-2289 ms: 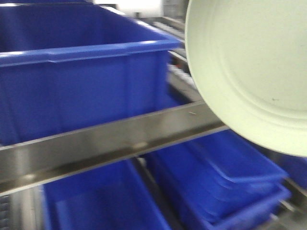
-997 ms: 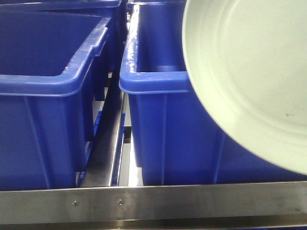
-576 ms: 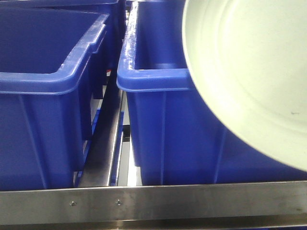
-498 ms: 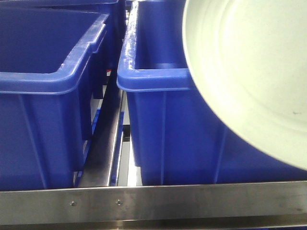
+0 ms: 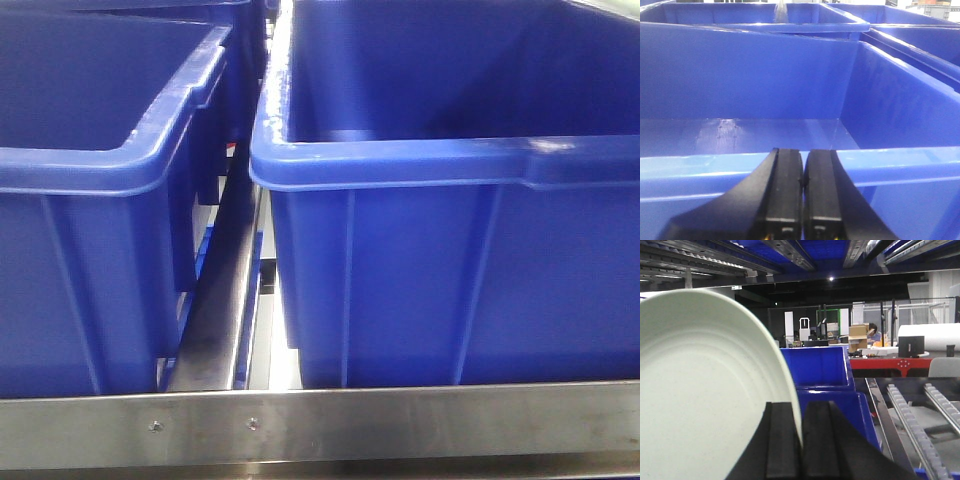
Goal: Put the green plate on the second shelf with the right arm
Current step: 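Lower the plate into the blue bin and open the right gripper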
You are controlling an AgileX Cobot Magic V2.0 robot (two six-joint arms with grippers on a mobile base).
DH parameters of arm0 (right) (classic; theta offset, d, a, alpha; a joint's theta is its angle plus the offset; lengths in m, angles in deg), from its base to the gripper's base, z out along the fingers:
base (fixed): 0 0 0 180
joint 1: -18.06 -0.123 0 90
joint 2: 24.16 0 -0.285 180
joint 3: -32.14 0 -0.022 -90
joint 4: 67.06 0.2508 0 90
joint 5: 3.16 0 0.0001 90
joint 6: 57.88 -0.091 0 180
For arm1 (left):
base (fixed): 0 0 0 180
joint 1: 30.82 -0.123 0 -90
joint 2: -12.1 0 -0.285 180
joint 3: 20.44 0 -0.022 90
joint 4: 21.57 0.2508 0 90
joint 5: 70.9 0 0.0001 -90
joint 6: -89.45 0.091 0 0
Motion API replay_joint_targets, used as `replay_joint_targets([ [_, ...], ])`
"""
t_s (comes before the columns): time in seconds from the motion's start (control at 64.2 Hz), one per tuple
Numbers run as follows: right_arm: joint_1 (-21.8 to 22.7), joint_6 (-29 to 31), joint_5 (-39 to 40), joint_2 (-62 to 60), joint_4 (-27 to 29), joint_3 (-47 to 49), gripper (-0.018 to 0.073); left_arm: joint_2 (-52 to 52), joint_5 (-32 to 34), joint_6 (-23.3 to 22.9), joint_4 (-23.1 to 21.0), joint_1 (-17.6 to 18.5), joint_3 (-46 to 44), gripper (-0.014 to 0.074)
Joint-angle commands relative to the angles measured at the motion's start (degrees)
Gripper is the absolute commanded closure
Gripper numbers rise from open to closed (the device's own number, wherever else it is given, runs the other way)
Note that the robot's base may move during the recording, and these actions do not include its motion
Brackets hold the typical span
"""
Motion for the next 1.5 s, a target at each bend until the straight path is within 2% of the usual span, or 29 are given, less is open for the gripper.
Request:
replay_joint_targets([
  [0.0, 0.2, -0.7, 6.4, 4.9, 0.9, 2.8, 0.0501, 0.8, 5.0, -0.4, -0.5, 0.3, 2.4, 0.0466],
  [0.249, 0.2, -0.8, 17.2, 24.0, 0.9, 6.9, 0.0501, 0.8, 5.0, -0.4, -0.5, 0.3, 2.4, 0.0466],
  [0.327, 0.2, -0.9, 17.6, 29.3, 0.9, 10.4, 0.0501, 0.8, 5.0, -0.4, -0.5, 0.3, 2.4, 0.0466],
  [0.436, 0.2, -0.9, 15.0, 35.4, 0.9, 16.2, 0.0501, 0.8, 5.0, -0.4, -0.5, 0.3, 2.4, 0.0466],
  [0.623, 0.2, -2.6, 2.3, 42.8, 2.5, 25.1, 0.0501, 0.8, 5.0, -0.4, -0.5, 0.3, 2.4, 0.0466],
  [0.872, 0.2, -2.8, -3.1, 47.1, 2.9, 28.6, 0.0491, 0.8, 5.0, -0.4, -0.5, 0.3, 2.4, 0.0466],
  [0.919, 0.2, -2.8, -3.7, 47.5, 3.0, 28.6, 0.0465, 0.8, 5.0, -0.4, -0.5, 0.3, 2.4, 0.0466],
  [0.981, 0.2, -2.8, -4.0, 48.2, 3.1, 28.6, 0.0381, 0.8, 5.0, -0.4, -0.5, 0.3, 2.4, 0.0466],
  [1.075, 0.2, -2.8, -4.2, 49.5, 5.4, 28.9, 0.0158, 0.8, 5.0, -0.4, -0.5, 0.3, 2.4, 0.0466],
  [1.137, 0.2, -2.8, -4.1, 49.9, 6.8, 28.9, 0.0080, 0.8, 5.0, -0.4, -0.5, 0.3, 2.4, 0.0466],
  [1.371, 0.2, -2.8, -3.7, 50.1, 7.5, 28.9, 0.0094, 0.8, 5.0, -0.4, -0.5, 0.3, 2.4, 0.0466],
  [1.48, 0.2, -2.8, -6.0, 48.9, 7.5, 28.9, 0.0109, 0.8, 5.0, -0.4, -0.5, 0.3, 2.4, 0.0466],
])
